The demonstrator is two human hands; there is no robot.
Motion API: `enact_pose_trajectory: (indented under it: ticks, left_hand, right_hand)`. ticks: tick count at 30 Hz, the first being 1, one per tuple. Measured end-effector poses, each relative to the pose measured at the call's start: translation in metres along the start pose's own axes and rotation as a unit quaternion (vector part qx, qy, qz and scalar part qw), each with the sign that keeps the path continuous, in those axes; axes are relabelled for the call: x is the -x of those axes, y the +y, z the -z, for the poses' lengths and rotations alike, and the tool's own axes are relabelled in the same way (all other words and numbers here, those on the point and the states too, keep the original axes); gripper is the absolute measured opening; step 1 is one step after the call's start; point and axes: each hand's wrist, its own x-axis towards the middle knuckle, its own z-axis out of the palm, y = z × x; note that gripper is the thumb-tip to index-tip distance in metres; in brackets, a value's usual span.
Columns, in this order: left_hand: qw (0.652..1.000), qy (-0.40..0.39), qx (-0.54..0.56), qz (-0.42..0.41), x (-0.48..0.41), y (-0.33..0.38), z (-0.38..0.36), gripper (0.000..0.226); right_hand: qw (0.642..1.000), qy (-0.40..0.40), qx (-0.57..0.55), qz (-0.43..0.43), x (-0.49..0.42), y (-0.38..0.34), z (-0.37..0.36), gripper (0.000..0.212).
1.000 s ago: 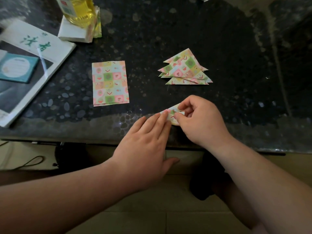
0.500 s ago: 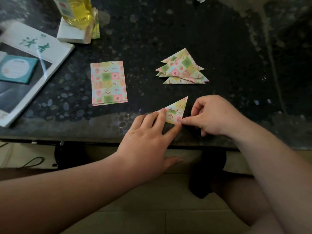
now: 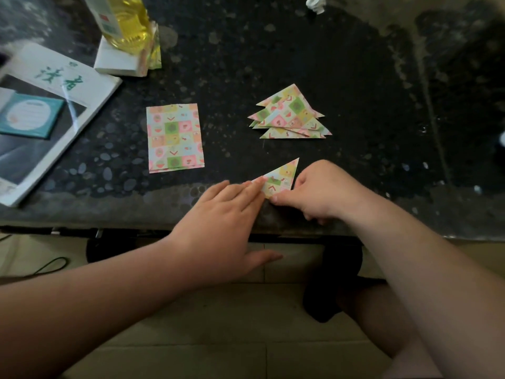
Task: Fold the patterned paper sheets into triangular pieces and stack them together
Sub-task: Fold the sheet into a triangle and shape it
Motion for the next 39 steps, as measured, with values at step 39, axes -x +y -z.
enact_pose_trajectory:
  ticks: [39]
  left_hand:
    - [0.999,-0.022,-0.044,-0.004,0.006,-0.019,0.005,0.093]
  right_hand:
    - [0.992,0.084,-0.018,0.097,-0.003,-0.004,-0.012,0.030]
